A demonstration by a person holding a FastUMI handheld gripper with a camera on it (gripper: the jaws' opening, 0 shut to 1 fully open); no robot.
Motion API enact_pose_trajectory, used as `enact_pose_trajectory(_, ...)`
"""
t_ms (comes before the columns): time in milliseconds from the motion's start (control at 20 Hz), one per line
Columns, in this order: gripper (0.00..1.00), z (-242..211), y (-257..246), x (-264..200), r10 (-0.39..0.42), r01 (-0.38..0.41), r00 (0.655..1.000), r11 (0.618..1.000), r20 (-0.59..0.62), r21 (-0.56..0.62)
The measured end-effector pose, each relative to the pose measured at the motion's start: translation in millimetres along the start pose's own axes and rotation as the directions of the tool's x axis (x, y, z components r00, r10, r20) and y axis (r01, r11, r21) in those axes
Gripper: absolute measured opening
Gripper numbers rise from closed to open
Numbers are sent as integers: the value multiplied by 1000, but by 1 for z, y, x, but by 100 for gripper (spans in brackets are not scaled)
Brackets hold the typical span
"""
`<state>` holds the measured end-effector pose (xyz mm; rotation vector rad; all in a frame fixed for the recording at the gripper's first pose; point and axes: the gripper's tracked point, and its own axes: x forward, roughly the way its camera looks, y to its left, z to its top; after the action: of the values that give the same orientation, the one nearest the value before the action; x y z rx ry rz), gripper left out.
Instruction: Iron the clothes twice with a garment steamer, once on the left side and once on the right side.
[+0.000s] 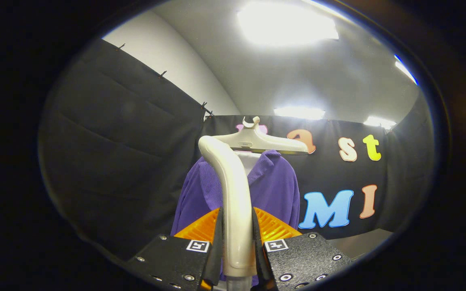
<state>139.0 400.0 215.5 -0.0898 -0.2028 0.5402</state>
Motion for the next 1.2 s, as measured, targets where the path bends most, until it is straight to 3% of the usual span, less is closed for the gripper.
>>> enact_pose_trajectory(350, 35, -10, 18, 55, -5, 5, 1000, 1000, -29, 5)
enact_pose_trajectory(550, 35, -31, 32, 77, -10, 4, 997, 997, -70, -74)
enact_pose_trajectory(800, 35, -57, 46, 77, -10, -3, 997, 987, -76, -161)
enact_pose_trajectory(1200, 36, -91, 48, 55, 6, -25, 990, 991, -140, -135)
